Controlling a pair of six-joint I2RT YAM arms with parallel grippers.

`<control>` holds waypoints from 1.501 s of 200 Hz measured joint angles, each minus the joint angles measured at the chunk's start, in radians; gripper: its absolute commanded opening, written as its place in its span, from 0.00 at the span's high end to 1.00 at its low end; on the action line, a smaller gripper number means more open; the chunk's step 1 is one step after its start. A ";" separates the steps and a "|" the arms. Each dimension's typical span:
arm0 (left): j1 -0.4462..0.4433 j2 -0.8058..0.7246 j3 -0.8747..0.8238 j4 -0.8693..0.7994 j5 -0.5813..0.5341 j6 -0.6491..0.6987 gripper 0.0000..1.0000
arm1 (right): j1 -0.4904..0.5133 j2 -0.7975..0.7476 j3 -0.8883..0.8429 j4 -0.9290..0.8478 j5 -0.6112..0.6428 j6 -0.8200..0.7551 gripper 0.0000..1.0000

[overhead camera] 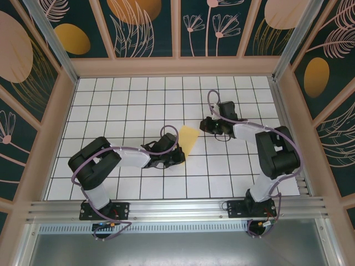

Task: Fold a paper plane with a square sheet of paper (pick it up from the middle)
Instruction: First fold in half a square sheet of paper at the center of the table.

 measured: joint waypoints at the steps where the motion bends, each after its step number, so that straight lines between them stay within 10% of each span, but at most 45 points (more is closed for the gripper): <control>1: 0.000 0.000 0.000 0.000 0.000 0.000 0.93 | 0.001 -0.002 0.000 0.000 0.000 0.000 0.92; 300: 0.000 0.152 0.249 -0.127 -0.081 0.093 0.92 | 0.097 0.138 -0.011 0.018 -0.049 0.026 0.93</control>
